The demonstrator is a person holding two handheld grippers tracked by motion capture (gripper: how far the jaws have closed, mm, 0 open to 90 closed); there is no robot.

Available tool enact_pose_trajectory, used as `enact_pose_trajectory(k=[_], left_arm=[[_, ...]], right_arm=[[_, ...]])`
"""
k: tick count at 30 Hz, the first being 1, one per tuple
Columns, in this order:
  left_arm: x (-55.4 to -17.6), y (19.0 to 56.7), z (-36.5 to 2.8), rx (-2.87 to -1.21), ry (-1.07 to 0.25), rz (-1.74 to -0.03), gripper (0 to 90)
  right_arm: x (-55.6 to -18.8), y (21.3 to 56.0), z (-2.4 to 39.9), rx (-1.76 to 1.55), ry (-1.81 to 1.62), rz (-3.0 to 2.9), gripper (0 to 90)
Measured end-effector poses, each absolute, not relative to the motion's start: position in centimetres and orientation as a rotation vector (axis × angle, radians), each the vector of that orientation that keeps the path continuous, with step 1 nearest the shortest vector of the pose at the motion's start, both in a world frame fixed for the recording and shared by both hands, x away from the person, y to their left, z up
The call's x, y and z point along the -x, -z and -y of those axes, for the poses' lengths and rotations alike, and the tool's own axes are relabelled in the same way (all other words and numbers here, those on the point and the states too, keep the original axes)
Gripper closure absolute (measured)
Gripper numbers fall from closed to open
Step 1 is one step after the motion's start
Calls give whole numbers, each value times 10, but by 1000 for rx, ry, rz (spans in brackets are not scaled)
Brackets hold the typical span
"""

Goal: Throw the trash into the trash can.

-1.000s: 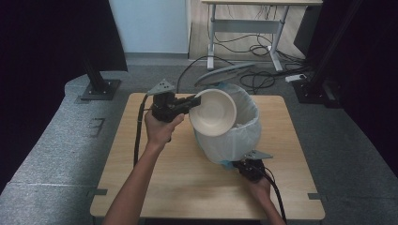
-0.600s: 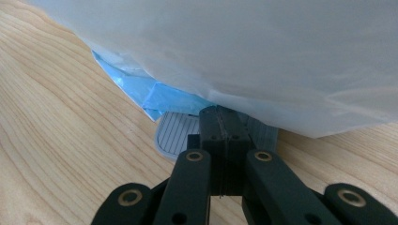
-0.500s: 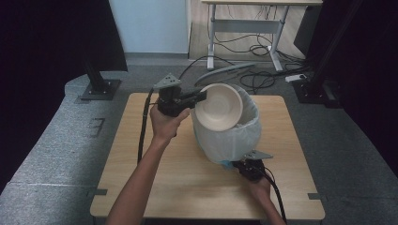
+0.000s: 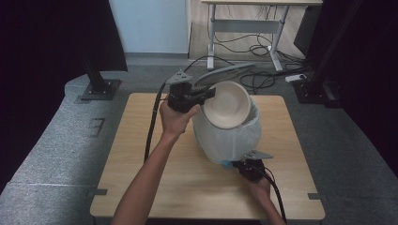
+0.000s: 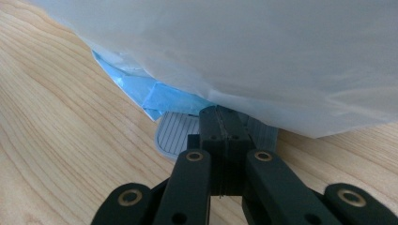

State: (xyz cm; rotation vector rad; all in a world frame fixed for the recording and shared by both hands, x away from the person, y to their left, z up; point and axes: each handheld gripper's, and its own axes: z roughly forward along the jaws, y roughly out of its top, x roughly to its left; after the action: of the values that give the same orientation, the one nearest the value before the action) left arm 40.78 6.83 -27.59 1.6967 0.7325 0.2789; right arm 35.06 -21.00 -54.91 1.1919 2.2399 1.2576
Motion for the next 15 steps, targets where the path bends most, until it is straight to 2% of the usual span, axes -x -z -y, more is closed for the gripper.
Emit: enact_pose_trajectory(k=[15], left_arm=[[-412,273,-56,-1705,-293,-723,836]], right_arm=[[-350,549,210,-1191,-1255,-2239,891]])
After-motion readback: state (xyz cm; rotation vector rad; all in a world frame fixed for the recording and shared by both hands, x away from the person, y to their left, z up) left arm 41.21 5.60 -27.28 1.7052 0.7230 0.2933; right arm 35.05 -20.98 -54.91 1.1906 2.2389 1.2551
